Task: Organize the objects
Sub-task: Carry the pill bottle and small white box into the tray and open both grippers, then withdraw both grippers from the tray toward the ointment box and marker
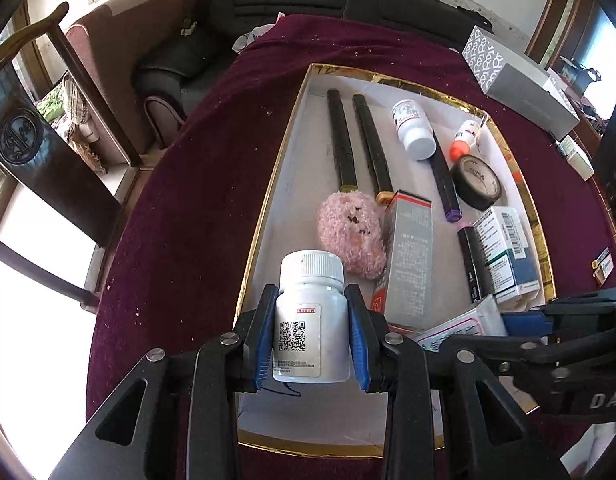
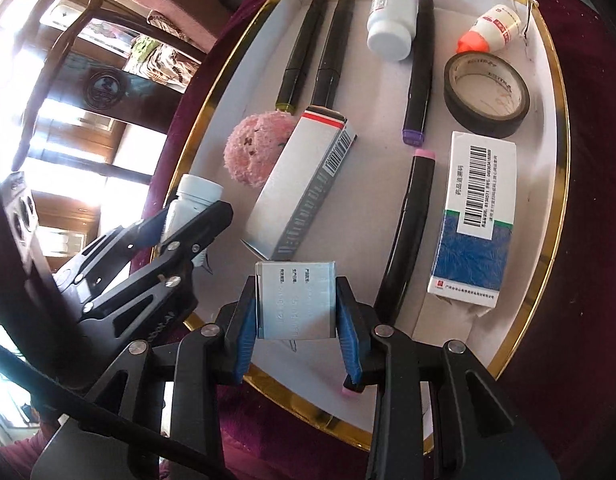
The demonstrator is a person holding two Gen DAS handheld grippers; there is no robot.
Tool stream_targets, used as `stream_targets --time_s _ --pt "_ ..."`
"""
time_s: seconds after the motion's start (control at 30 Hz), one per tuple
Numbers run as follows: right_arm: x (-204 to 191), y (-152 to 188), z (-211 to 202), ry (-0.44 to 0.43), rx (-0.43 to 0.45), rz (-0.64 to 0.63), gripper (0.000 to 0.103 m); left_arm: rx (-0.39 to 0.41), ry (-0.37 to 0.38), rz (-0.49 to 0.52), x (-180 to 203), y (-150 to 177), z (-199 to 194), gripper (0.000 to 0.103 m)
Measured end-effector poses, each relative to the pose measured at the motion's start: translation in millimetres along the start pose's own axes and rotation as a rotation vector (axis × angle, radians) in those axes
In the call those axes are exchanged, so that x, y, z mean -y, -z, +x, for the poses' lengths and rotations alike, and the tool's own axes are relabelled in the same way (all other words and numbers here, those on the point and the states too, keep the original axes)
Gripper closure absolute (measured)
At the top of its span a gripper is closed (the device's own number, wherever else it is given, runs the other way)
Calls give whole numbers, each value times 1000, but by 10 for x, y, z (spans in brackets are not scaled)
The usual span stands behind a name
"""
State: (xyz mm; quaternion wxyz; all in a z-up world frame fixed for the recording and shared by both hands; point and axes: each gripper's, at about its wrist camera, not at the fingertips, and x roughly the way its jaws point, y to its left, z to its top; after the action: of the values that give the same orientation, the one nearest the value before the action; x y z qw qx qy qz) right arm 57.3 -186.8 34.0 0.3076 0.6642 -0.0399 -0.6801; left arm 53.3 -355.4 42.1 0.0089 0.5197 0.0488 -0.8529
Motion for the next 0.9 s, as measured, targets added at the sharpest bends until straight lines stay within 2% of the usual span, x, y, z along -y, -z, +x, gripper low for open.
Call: stream_targets --time_s 0.3,0.37,0.43,0.5,0.73,0.9 --pt "5 -13 22 4 5 9 69 27 18 0 7 -124 -151 63" --pt "-3 -17 19 3 11 16 66 33 16 5 15 -139 -182 61" --pt "-6 -23 0 0 18 22 57 34 4 5 14 -145 -206 59" --pt "-11 -25 -44 -1 27 15 53 32 0 -1 2 -150 -228 59" --pt "-15 -1 -395 -27 153 37 53 47 -39 -11 28 -155 -411 59" --pt "449 109 -838 -20 268 152 46 141 -22 1 205 -213 -750 59"
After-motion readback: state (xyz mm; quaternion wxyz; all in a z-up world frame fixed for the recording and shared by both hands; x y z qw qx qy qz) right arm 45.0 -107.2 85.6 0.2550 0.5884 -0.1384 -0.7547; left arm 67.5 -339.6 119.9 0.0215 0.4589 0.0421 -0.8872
